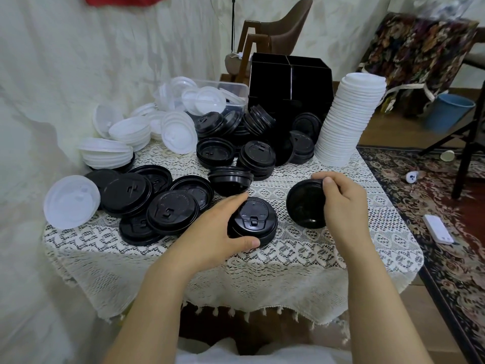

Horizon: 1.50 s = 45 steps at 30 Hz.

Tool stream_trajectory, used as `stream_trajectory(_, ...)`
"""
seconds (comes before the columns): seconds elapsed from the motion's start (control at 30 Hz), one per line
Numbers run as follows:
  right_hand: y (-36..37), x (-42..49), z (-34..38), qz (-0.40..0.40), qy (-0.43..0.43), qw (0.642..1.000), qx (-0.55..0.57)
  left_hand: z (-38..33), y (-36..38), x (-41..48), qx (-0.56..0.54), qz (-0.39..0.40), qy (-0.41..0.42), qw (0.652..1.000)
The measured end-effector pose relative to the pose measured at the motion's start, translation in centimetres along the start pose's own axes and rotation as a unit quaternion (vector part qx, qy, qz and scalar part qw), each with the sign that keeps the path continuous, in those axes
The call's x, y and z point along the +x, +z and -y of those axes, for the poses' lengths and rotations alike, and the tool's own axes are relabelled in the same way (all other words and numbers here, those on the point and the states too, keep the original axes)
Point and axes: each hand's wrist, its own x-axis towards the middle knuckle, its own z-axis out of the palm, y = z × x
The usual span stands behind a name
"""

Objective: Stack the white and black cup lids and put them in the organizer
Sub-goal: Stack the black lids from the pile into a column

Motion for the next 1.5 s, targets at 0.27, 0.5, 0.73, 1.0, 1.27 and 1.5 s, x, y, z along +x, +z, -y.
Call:
stream_trajectory(0.27,1.3,1.3,-1.2,0.069,-0.084,0.973,-0.202,0.1,0.1,0.0,0.003,-0.001,0.000,1.000)
stream_trajectory(0.5,-0.1,0.3,-1.7,0.187,-0.073,0.953,-0.226,-0.1,0.0,0.0,0.002,0.006,0.002,1.000)
stream_trajectory(0.73,-0.3,-0.1,-2.3,0.240,-0.071,0.923,-0.292,-0.1,-0.1,-0.1,0.000,0.012,-0.001,1.000)
stream_trajectory(1.0,0.1,-1.2,0.9,0.182,-0.166,0.953,-0.175,0.1,-0.1,0.0,-0.010,0.010,-0.021,1.000)
stream_trajectory(1.27,2.5,-3.4,1.8,0.322,-0.167,0.913,-0.186,0.4,-0.1,0.1,-0.025,-0.005,-0.017,1.000)
stream_trajectory(1.5,3.4,-3.6,1.2,0.357,-0.154,0.898,-0.205,0.0,-0.7,-0.7,0.052,-0.009,0.001,0.999)
